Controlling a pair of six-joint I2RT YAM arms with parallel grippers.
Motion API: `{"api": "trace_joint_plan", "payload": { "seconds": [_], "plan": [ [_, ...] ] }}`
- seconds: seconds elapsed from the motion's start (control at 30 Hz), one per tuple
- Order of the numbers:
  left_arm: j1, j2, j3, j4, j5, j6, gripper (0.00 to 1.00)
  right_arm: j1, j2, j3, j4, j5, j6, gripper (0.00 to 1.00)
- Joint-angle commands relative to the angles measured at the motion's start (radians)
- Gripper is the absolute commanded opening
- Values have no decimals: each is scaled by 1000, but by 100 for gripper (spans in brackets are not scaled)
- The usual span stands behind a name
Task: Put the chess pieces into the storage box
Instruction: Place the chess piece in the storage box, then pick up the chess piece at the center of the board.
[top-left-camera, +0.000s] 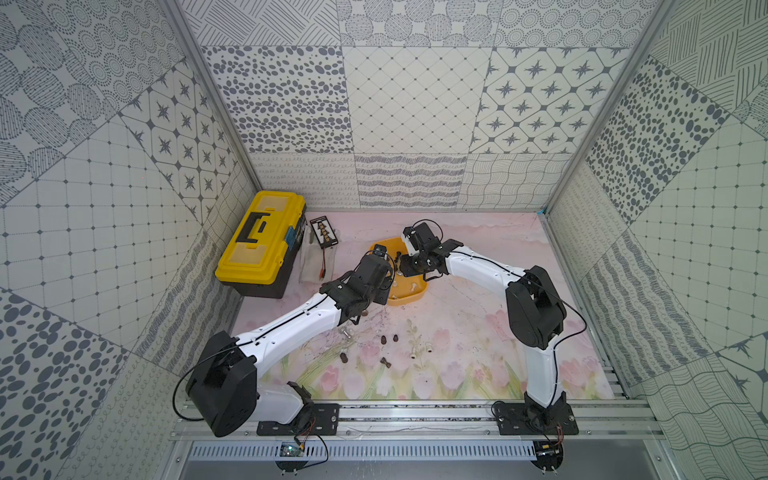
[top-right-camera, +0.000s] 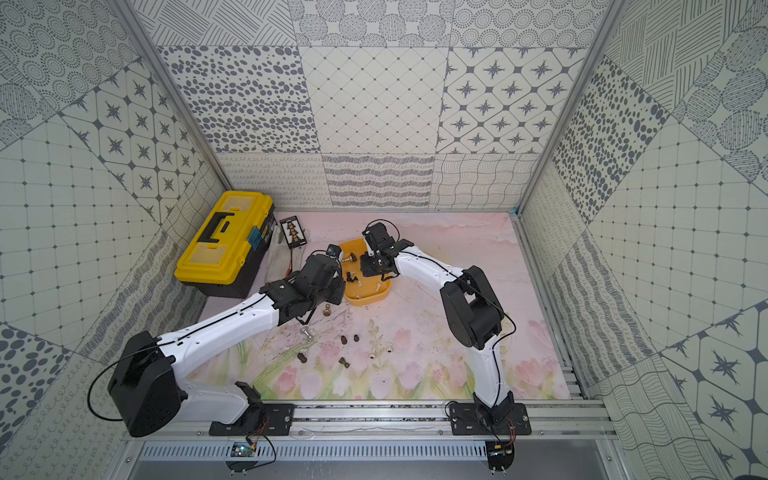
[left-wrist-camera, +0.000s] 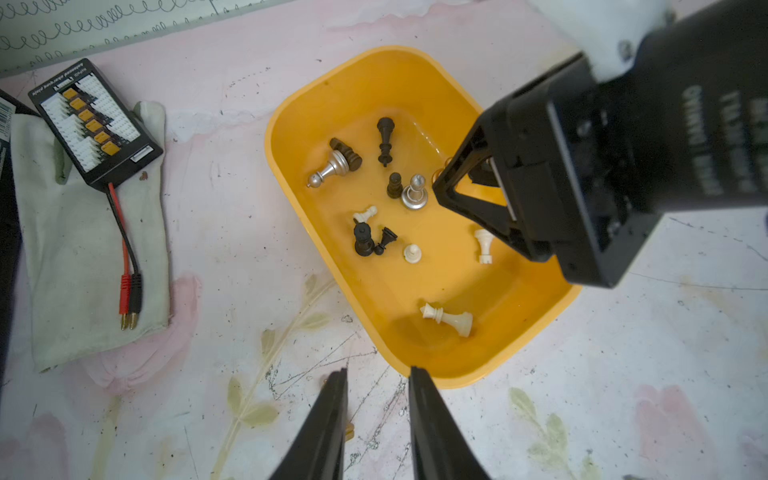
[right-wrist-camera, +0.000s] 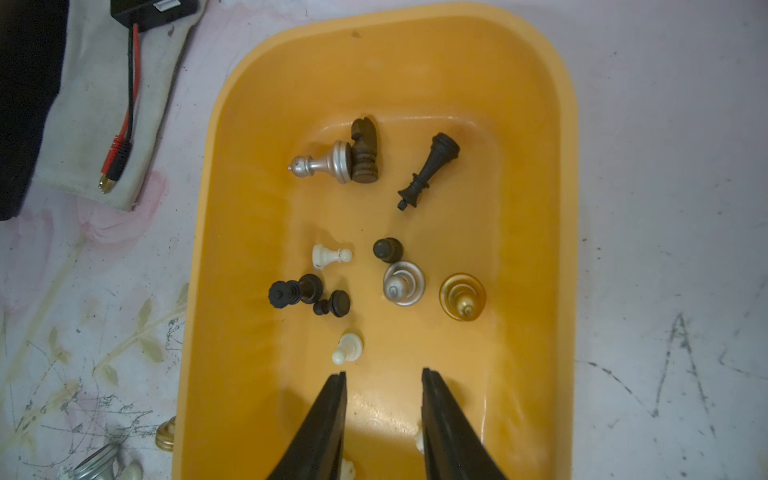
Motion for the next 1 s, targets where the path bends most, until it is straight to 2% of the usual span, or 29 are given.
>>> {"api": "trace_joint_plan", "payload": {
  "seconds": [0.0,0.2,0.37,0.43,0.5,0.63,0.7,0.83,0.97],
  "plan": [
    [1,-14,38,8,69,18,32,1,-115,-29,12,28,-4,37],
    [-30,-61,9,-14,228,41,34,1,-342,-252,73,50,34,43],
    [-200,-52,-47,21,280,240,40,1,-592,-498,74,134,71,46],
    [-268,1,-17,-20,303,267,40,1,-696,-596,89,165,88,47],
    [-321,60,9,-32,281,216,40,0,-774,-661,89,190,97,47],
    [-373,216,114,-122,235,-37,39,-5,-900,-750,88,239,103,48],
    [-405,276,149,-170,226,-119,38,-8,-940,-764,89,254,106,48],
    [-480,339,172,-179,160,-212,38,-12,-1021,-781,108,292,118,48],
    [-496,377,170,-199,135,-295,38,-11,-1103,-829,157,301,145,48]
  ]
}}
